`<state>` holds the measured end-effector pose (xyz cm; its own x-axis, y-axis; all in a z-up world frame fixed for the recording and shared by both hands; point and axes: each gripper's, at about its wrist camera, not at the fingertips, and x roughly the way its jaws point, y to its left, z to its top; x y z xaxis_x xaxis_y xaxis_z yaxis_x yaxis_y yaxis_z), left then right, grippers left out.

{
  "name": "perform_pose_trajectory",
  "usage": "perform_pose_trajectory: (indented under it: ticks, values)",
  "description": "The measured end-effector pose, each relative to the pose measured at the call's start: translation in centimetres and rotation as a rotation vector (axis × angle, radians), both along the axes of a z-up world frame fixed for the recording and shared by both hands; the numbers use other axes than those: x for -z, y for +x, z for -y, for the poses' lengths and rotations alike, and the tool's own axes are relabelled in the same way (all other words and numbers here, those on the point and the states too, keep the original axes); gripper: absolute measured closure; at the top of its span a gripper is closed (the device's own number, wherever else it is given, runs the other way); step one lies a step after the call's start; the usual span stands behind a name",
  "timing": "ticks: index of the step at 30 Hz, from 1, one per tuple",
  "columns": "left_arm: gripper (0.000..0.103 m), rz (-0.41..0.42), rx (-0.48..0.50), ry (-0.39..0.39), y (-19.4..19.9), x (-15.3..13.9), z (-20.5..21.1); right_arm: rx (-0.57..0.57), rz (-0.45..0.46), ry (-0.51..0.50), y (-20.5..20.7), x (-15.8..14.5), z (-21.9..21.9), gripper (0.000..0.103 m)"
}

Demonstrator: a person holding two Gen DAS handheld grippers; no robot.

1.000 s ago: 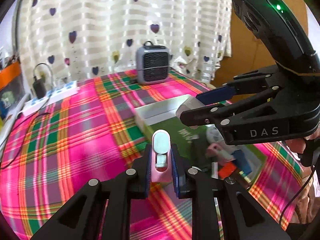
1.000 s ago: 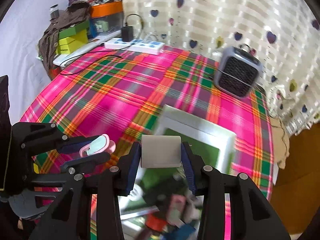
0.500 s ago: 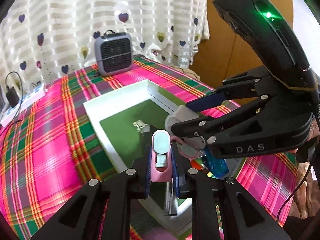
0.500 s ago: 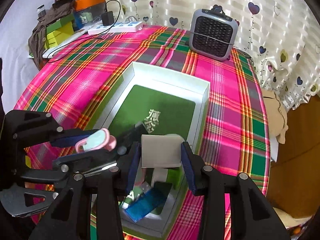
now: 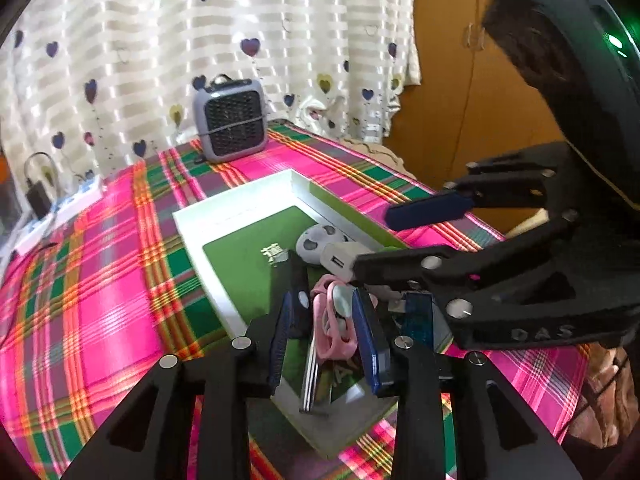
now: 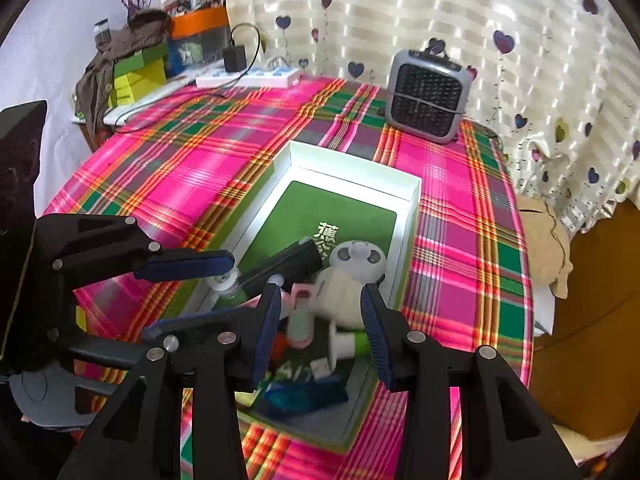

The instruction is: Organize rigid objects

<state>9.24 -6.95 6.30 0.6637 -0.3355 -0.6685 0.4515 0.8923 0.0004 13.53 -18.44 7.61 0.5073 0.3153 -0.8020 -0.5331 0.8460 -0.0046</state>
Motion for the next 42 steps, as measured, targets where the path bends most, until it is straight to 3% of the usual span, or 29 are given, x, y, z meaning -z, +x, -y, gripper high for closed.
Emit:
perform_pose_trajectory:
  ticks: [6,16,27,42]
  values:
    - [0.072,0.028,-0.042,0.03,-3.2,-0.8,0.4,0.041,0.044,0.057,-4.0,-1.1,0.5,0.06]
    - [0.072,0.03,-0.135,0.017,-7.9,-0.4,-0.1,0.128,0.118,0.056,-8.8,-1.0,1.4,0.06]
    - [0.072,-0.068,-0.219,0.009,-10.0,3.3,-0.6,0.149,0.022,0.038,-10.8,3.4,1.3,0.06]
    - [0.072,-0.113,-0.292,0.026,-8.9,5.2,-0.6,0.157,-0.004,-0.003,-10.5,5.7,0.8,0.06]
